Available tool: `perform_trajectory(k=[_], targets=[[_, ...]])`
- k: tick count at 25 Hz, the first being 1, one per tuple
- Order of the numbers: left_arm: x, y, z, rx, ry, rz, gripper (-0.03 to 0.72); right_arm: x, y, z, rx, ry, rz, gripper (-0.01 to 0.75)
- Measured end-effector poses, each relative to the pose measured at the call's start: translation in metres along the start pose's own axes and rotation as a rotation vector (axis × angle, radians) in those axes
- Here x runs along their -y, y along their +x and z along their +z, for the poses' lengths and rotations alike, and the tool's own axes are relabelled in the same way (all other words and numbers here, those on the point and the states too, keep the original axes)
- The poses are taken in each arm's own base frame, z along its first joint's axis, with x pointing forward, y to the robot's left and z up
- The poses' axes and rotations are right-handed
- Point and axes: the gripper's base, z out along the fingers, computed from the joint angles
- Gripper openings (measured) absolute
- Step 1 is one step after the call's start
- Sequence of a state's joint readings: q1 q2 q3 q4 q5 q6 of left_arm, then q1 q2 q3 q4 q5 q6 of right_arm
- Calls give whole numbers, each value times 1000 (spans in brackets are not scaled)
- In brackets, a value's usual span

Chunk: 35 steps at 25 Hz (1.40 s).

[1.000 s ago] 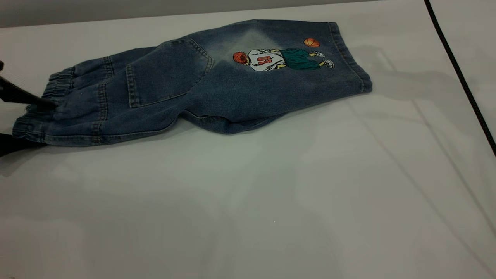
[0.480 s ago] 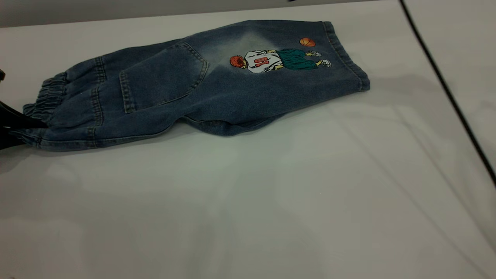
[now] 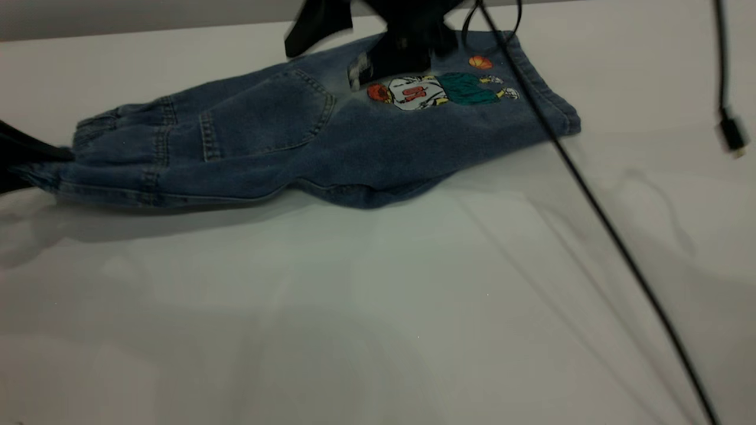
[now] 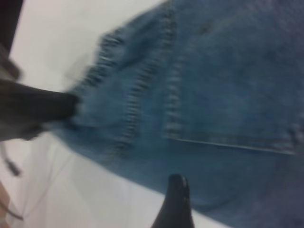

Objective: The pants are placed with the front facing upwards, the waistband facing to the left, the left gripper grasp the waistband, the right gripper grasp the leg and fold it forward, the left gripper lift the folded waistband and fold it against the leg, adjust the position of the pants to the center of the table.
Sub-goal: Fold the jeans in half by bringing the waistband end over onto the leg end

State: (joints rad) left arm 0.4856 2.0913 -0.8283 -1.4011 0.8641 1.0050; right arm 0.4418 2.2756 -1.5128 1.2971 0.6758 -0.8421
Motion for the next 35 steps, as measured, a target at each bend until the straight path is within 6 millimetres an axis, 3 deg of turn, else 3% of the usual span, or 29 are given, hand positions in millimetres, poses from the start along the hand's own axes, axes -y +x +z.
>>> perform_trajectory(k=[4,8,14,22,31,35], targets=[[17,2,-17,4,-19,64,139,22,11,20,-11,3,63,547],[32,5,-32,6,-46,112,139,23,17,32,-7,-41,90,547],[58,10,-53,50,-37,185,139,7,30,61,-44,-100,89,547],[106,34,-53,45,0,343,139,-29,53,94,-123,-143,33,547],[155,66,-63,76,48,493,139,-38,64,102,-167,-159,25,547],[164,72,-68,92,59,522,139,-44,69,104,-191,-179,14,547]])
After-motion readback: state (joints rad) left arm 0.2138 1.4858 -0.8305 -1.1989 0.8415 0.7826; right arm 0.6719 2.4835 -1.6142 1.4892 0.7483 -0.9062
